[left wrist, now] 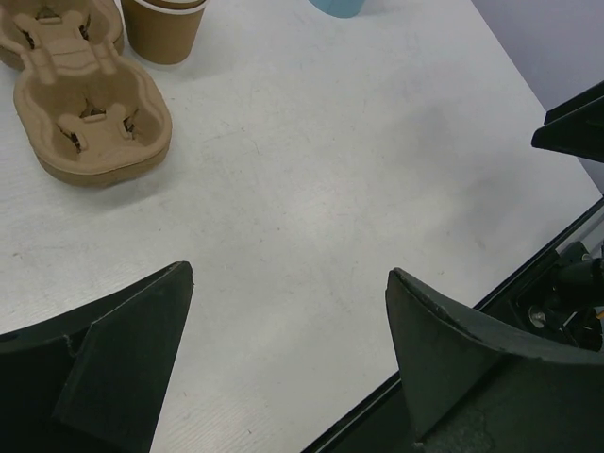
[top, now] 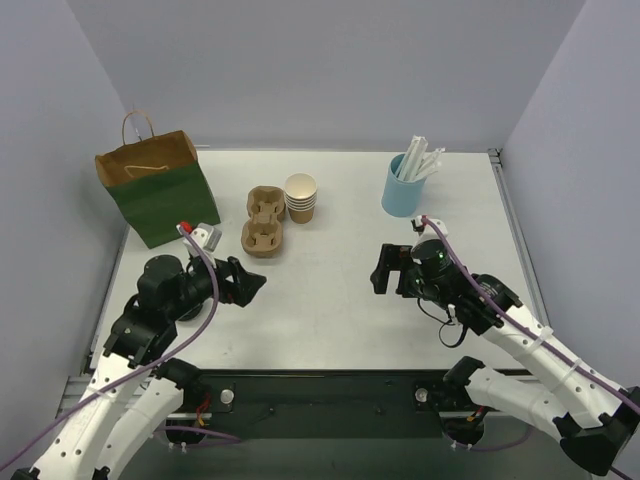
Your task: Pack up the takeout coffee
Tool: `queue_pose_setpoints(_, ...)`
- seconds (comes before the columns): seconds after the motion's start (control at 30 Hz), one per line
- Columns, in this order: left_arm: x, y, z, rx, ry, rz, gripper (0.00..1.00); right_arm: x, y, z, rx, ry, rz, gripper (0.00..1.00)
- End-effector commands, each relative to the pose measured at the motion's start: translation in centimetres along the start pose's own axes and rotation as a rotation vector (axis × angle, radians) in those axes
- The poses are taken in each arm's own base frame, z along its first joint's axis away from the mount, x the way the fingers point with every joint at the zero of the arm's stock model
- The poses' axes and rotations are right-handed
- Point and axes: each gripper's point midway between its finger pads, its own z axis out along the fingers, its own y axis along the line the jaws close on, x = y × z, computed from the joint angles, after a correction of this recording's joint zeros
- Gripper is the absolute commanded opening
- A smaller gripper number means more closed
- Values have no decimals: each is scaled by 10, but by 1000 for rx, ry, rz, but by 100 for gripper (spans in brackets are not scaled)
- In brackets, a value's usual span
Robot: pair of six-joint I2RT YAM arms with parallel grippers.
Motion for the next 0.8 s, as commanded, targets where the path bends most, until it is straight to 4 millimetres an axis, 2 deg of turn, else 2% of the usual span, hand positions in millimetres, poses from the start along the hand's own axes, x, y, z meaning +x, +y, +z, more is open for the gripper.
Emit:
queue_pose_setpoints(0.0,-20,-2,3,9,-58,10,93,-16,6,0,4,-41,1,100)
queue_pose_setpoints(0.1,-27,7,8,-36,-56,42,92,-18,6,0,5,-47,-2,100)
queue_pose_setpoints(0.13,-41,9,7,-63,-82,57,91,-20,7,-2,-1,-55,-1,100)
queue_pose_setpoints(0.17,-44,14,14,-89,-62,62,91,-20,6,-3,-3,-57,-6,100)
queue_pose_setpoints(0.2,-67,9,13,-96,-101,74,90,-20,6,-5,-9,-62,-8,99)
queue_pose_setpoints(0.23,-73,15,23,-126,-82,72,89,-20,6,-6,-12,-64,-11,99)
queue_pose_setpoints(0.3,-93,13,32,-136,-91,73,88,-20,10,-9,-45,-63,-17,98)
queue_pose_setpoints(0.33,-109,16,46,-160,-89,71,86,-18,11,-10,-53,-61,-23,97)
queue_pose_setpoints(0.4,-126,22,60,-197,-86,58,83,-18,13,-13,-73,-63,-30,95)
queue_pose_setpoints(0.43,-137,27,77,-225,-75,39,81,-17,13,-15,-83,-62,-37,94)
queue_pose_setpoints(0.5,-146,39,93,-282,-69,25,80,-18,15,-19,-102,-70,-46,92)
queue_pose_setpoints(0.53,-139,48,114,-296,-24,10,78,-17,15,-20,-108,-69,-52,91)
queue_pose_setpoints(0.57,-156,50,120,-317,-54,12,77,-17,15,-21,-115,-72,-54,89)
queue_pose_setpoints(0.6,-161,51,129,-319,-50,10,75,-18,15,-23,-118,-83,-64,88)
queue_pose_setpoints(0.63,-148,62,149,-339,5,-7,73,-17,15,-24,-124,-81,-67,88)
queue_pose_setpoints(0.67,-165,59,154,-337,-20,-11,70,-15,15,-24,-126,-79,-71,86)
queue_pose_setpoints(0.77,-154,73,184,-368,31,-30,64,-14,16,-26,-143,-80,-76,84)
